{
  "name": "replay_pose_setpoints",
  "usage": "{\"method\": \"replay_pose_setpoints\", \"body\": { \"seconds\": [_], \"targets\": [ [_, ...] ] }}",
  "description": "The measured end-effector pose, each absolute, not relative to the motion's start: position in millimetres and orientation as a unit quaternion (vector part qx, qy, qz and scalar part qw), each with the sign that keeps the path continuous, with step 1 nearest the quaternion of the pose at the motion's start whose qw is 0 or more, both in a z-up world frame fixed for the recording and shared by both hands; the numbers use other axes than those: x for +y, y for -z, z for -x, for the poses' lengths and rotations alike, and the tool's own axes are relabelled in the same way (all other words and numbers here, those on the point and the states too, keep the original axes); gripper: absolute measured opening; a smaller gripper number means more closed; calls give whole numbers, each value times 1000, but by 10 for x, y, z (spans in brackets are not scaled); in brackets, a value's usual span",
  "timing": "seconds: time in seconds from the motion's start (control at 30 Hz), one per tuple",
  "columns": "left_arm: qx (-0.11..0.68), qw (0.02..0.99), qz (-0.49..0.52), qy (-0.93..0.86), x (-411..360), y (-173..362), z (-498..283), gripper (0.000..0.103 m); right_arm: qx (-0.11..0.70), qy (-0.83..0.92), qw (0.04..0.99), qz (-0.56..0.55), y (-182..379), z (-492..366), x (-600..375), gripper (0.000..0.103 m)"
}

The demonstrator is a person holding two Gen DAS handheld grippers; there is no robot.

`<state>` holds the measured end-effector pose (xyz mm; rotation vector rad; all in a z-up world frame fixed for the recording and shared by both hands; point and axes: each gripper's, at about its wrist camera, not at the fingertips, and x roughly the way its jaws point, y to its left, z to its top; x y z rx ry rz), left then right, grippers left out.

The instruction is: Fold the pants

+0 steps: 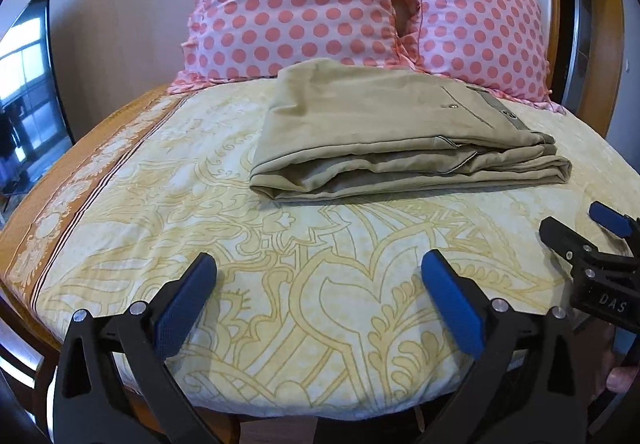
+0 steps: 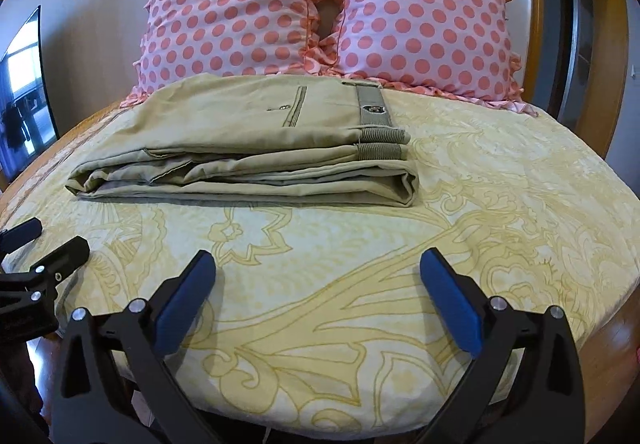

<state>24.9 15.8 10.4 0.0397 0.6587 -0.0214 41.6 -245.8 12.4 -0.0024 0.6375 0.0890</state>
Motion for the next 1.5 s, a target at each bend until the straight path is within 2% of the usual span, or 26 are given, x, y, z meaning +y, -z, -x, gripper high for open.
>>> {"method": "replay_pose_setpoints", "body": {
  "seconds": [1.5],
  "targets": [
    [322,947,-18,8,172,-101,-264,102,302,-42,952,2,-106,-392,-2443,101]
  ]
}}
